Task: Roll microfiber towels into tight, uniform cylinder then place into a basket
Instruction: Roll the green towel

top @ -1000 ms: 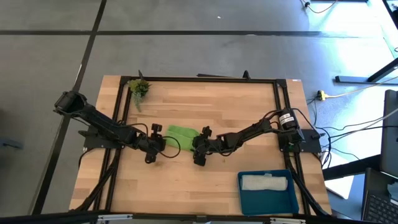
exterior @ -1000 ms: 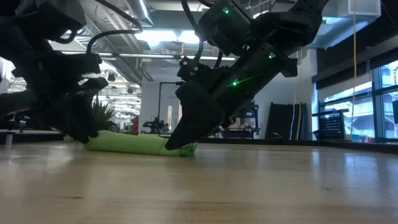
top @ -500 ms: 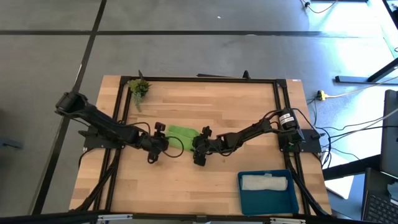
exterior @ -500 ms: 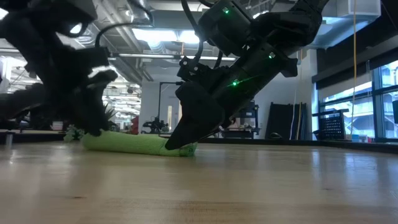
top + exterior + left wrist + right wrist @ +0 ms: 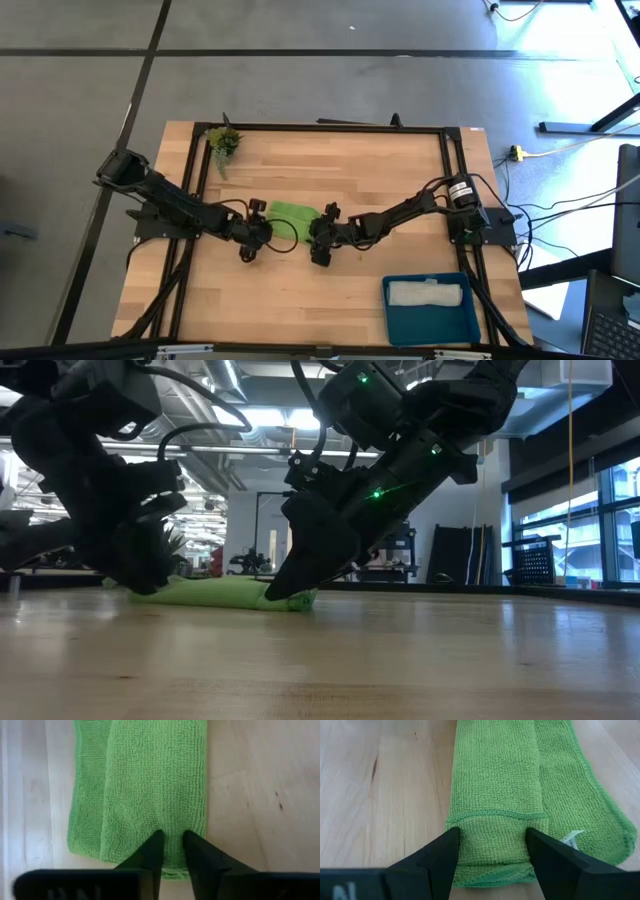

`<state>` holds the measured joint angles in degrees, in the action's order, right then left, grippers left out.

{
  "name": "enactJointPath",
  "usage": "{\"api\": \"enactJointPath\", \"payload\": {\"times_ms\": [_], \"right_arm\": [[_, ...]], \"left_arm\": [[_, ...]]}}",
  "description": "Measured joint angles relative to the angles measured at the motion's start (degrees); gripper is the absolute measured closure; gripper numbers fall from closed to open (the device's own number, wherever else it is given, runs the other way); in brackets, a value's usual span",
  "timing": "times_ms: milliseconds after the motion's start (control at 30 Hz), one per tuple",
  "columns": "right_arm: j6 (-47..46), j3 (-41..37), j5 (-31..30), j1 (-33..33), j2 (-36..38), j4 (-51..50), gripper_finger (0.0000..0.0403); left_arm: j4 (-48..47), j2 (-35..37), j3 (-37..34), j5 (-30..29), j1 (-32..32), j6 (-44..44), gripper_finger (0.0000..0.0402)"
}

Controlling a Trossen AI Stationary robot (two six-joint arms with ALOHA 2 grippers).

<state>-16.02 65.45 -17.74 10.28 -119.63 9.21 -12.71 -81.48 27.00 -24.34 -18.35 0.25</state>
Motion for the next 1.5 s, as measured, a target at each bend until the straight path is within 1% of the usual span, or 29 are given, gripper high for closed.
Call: {"api": "enactJointPath", "payload": {"times_ms": [133,167,233,367,467,600,700,800,933,1000,1167,1500], "right_arm": [[0.01,0.0,0.02,-0.02,0.0,-0.02,0.017],[0.05,0.0,0.02,-0.02,0.0,-0.02,0.017],[-0.08,0.0,0.38,-0.22,0.0,-0.34,0.017],[-0.28,0.06,3.38,-1.08,0.02,-0.39,0.017],[-0.27,0.07,3.63,-1.26,0.02,-0.43,0.017],[-0.21,0.07,3.76,-1.31,0.04,-0.56,0.017],[-0.16,0.07,3.82,-1.28,0.04,-0.64,0.017],[-0.19,0.07,3.82,-1.28,0.04,-0.72,0.017],[-0.15,0.07,3.85,-1.28,0.04,-0.76,0.017],[-0.1,0.07,3.85,-1.28,0.04,-0.78,0.017],[-0.04,0.05,3.87,-1.28,0.04,-0.8,0.017],[-0.02,0.02,3.89,-1.28,0.04,-0.82,0.017]], "left_arm": [[0.09,-0.13,-0.04,0.85,-0.02,-0.1,0.0388],[0.08,-0.13,-0.06,0.98,-0.02,-0.1,0.0393],[-0.67,0.06,0.43,1.59,0.02,0.07,0.0395],[-5.12,1.25,3.31,4.13,0.42,0.41,0.04],[-7.56,1.98,5.77,8.85,2.1,1.35,0.0401],[-8.01,2.15,8.14,15.52,5.47,1.4,0.0401],[-8.94,2.17,9.81,18.71,8.47,1.36,0.0401],[-11.85,2.21,11.76,21.3,10.97,1.35,0.0401],[-15.87,2.26,14.45,21.4,14.69,0.21,0.0401],[-16.27,2.26,15.23,21.65,16.52,-1.03,0.0401],[-15.8,1.59,16.0,23.93,20.63,-1.58,0.0401],[-10.55,-3.1,16.0,23.82,25.81,-1.4,0.0401]]}}
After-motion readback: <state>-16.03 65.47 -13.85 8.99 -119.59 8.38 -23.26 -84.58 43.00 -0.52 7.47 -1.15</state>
